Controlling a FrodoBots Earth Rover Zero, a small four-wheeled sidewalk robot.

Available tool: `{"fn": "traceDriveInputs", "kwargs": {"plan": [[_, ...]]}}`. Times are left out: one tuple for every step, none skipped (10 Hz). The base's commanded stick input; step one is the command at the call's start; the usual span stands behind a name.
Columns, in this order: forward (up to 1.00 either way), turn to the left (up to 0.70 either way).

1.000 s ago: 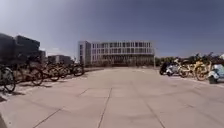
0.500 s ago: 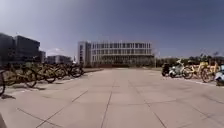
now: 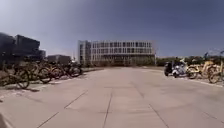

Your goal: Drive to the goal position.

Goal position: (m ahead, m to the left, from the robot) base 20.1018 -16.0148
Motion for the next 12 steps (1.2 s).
{"fn": "traceDriveInputs", "kwargs": {"plan": [[0.7,0.0],[0.7,0.0],[0.7,0.0],[0.7,0.0],[0.7,0.0],[0.7,0.0],[0.7,0.0],[0.7,0.0],[0.7,0.0],[0.7,0.0],[0.7,0.0],[0.7,0.0]]}}
